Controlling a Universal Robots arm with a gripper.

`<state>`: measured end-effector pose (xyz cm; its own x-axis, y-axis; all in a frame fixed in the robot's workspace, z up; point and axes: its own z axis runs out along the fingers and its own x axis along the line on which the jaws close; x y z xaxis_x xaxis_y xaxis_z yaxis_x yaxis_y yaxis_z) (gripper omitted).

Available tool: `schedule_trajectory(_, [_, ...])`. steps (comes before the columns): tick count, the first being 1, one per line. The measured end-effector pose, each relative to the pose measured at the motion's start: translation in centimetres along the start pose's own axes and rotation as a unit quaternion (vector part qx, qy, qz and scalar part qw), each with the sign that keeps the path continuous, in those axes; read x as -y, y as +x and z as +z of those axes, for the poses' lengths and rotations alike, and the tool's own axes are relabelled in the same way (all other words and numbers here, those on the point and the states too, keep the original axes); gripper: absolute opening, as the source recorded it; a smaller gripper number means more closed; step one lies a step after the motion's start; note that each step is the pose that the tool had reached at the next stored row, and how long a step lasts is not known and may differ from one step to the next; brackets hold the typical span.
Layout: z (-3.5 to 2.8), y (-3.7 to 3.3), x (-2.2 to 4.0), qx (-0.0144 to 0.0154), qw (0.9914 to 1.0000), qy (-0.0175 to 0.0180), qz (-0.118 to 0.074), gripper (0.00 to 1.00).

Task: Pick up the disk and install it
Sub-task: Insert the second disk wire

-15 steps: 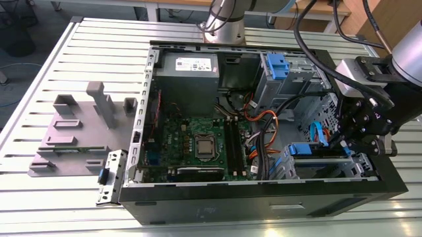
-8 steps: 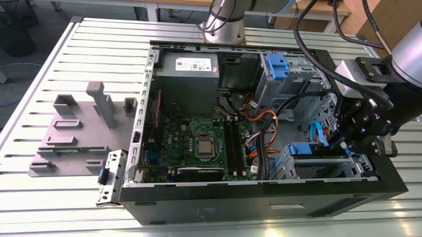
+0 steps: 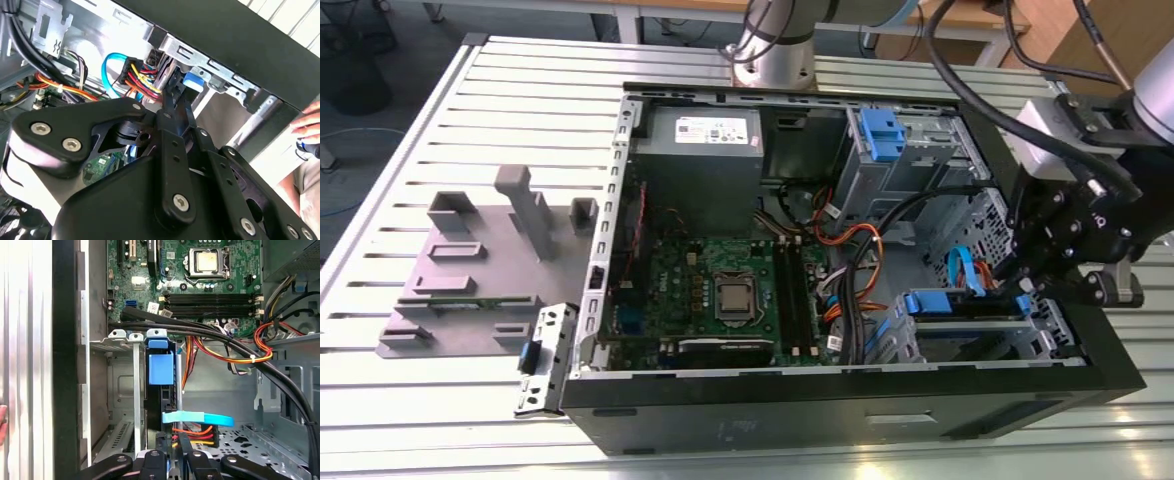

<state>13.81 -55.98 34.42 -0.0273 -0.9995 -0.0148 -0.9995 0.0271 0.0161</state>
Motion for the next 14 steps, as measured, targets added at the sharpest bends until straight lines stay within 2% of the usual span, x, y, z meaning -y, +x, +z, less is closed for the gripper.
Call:
schedule_trajectory(3, [-0.78, -0.01, -0.01, -0.0001, 1.00000, 0.0000, 0.000, 0.24])
schedule_trajectory(5, [-1.07, -0.01, -0.02, -0.0001, 1.00000, 0.0000, 0.000, 0.24])
schedule_trajectory(11, [-1.12, -0.02, -0.02, 0.0000, 1.00000, 0.0000, 0.000, 0.24])
schedule_trajectory(14, [-1.11, -0.01, -0.35, -0.0001, 1.00000, 0.0006, 0.000, 0.24])
